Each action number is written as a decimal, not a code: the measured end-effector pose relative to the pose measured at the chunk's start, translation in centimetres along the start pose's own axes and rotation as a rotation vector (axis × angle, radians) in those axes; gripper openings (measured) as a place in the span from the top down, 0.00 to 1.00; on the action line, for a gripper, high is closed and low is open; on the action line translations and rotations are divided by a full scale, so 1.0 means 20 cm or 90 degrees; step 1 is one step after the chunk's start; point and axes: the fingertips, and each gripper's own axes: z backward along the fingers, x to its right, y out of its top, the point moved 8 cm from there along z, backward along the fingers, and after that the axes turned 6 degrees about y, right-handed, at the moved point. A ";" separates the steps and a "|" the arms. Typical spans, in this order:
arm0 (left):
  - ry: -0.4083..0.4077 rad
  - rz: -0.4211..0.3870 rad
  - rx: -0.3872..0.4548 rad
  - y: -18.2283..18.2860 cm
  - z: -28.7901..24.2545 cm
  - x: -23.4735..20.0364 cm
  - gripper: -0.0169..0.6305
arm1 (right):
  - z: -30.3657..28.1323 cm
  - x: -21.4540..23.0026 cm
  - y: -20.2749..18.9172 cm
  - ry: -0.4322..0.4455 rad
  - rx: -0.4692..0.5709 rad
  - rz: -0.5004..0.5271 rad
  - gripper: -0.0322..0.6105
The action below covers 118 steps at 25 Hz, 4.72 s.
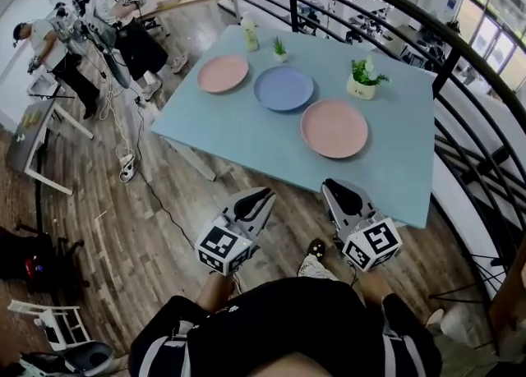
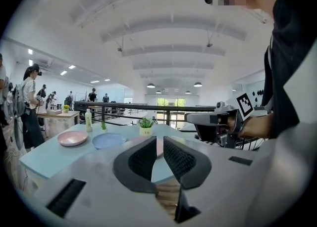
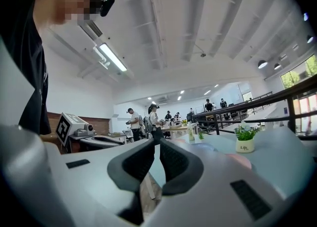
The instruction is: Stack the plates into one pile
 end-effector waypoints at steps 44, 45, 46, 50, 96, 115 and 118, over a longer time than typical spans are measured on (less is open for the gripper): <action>-0.048 0.035 -0.196 -0.14 -1.37 -0.36 0.81 | -0.11 1.25 -0.20 -0.166 -0.149 -0.088 0.82; -0.047 0.031 -0.204 -0.15 -1.38 -0.39 0.81 | -0.12 1.27 -0.22 -0.172 -0.160 -0.093 0.81; -0.045 0.029 -0.212 -0.17 -1.40 -0.41 0.81 | -0.13 1.28 -0.25 -0.178 -0.170 -0.098 0.80; -0.033 0.050 -0.229 -0.24 -1.45 -0.48 0.80 | -0.15 1.35 -0.31 -0.201 -0.198 -0.113 0.78; -0.016 0.182 -0.346 -0.45 -1.47 -0.50 0.71 | -0.08 1.37 -0.58 -0.249 -0.310 -0.247 0.71; 0.085 0.244 -0.312 -0.48 -1.03 -0.35 0.71 | -0.06 1.14 -0.55 -0.147 -0.274 -0.215 0.71; 0.094 0.250 -0.314 -0.50 -0.99 -0.38 0.71 | -0.11 1.12 -0.56 -0.142 -0.275 -0.212 0.71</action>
